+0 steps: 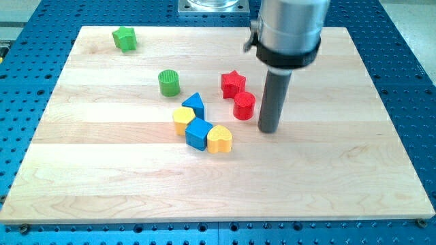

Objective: Move the yellow heart to the top center of the board

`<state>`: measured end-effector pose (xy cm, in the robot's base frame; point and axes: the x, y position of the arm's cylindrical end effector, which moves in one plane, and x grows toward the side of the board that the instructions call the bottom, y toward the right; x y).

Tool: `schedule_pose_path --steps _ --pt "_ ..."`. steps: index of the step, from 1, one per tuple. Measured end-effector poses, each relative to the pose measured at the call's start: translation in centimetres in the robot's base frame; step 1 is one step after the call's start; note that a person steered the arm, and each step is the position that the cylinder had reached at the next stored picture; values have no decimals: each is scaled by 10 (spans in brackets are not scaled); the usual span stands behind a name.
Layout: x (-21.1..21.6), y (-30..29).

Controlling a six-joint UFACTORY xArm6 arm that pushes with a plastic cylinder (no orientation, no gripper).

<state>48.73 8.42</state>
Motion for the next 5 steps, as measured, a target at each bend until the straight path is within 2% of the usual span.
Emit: schedule_pose_path --steps 2,3,5 --pt "88 -48" --pt "69 -86" --pt "6 -87"
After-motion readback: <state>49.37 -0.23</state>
